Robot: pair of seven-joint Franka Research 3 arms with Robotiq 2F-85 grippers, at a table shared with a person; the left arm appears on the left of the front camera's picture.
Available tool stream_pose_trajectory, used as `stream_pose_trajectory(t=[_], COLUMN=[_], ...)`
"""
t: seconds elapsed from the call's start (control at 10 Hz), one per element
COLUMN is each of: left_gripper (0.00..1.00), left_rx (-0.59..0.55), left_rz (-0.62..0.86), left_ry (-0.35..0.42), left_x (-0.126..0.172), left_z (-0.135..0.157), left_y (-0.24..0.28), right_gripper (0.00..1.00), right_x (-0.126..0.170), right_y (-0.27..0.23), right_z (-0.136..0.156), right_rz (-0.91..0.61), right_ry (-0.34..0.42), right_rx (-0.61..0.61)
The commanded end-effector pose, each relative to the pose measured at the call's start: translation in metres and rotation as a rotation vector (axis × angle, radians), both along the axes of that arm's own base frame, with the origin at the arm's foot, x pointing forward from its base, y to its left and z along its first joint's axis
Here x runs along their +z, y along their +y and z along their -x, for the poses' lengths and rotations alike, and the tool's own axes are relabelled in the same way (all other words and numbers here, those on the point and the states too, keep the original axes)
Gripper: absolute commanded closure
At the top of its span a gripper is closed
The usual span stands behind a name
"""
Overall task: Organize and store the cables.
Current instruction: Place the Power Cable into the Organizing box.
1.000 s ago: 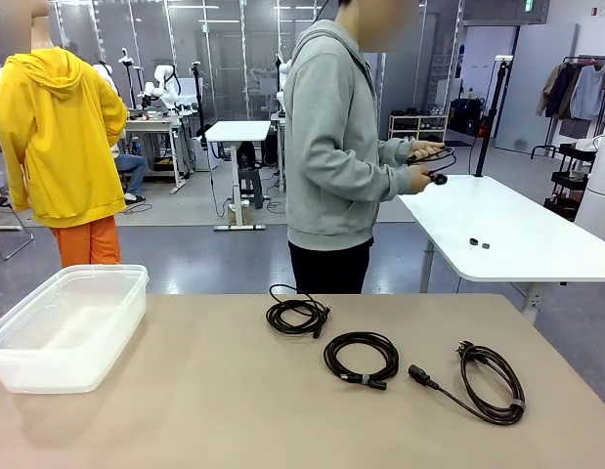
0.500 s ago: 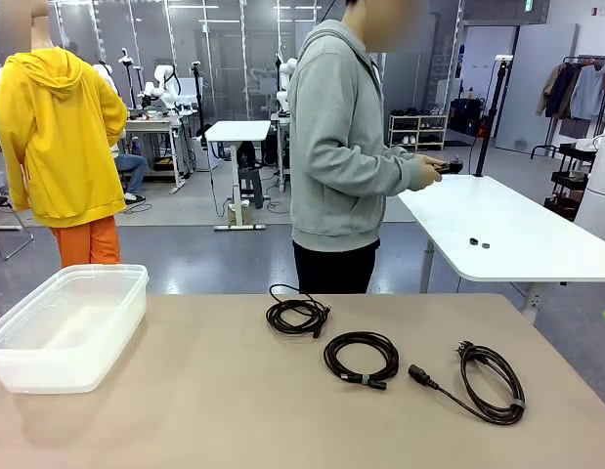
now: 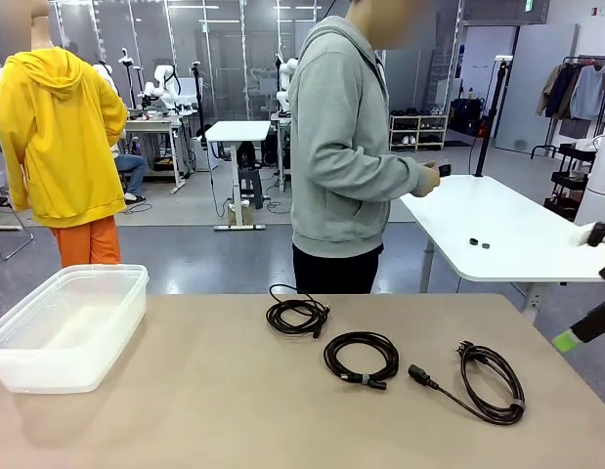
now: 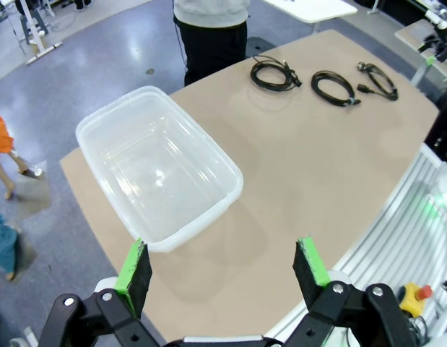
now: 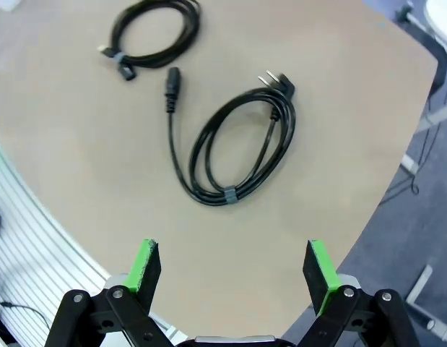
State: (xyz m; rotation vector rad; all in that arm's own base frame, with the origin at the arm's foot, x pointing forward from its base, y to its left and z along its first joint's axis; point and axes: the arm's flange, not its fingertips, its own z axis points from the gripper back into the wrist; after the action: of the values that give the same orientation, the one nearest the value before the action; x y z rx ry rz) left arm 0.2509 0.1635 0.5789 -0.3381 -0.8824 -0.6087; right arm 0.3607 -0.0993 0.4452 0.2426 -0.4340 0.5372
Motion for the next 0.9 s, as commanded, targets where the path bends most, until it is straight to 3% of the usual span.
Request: stream_pose_trajectory(t=[0.0, 0.3, 0.6, 0.8], left_gripper=[0.0, 0.0, 0.0, 0.0], left_rx=[-0.007, -0.007, -0.007, -0.007], left_rz=[-0.002, -0.002, -0.002, -0.002], left_ry=[0.0, 0.0, 0.0, 0.0], left_x=[0.001, 0.001, 0.001, 0.001], left_z=[-0.001, -0.001, -0.001, -0.001], left_y=[0.0, 0.0, 0.0, 0.0], right_gripper=[0.0, 0.0, 0.0, 0.0], right_x=[-0.039, -0.075, -0.099, -0.115], right_y=[0.027, 0.044, 0.053, 0.059], right_z=[0.009, -0.002, -0.006, -0.011], right_rz=[0.059, 0.151, 0.215, 0.191], right_ry=[0.055, 0.122, 0.129, 0.158], right_rx=[-0.125, -0.216, -0.281, -0.347])
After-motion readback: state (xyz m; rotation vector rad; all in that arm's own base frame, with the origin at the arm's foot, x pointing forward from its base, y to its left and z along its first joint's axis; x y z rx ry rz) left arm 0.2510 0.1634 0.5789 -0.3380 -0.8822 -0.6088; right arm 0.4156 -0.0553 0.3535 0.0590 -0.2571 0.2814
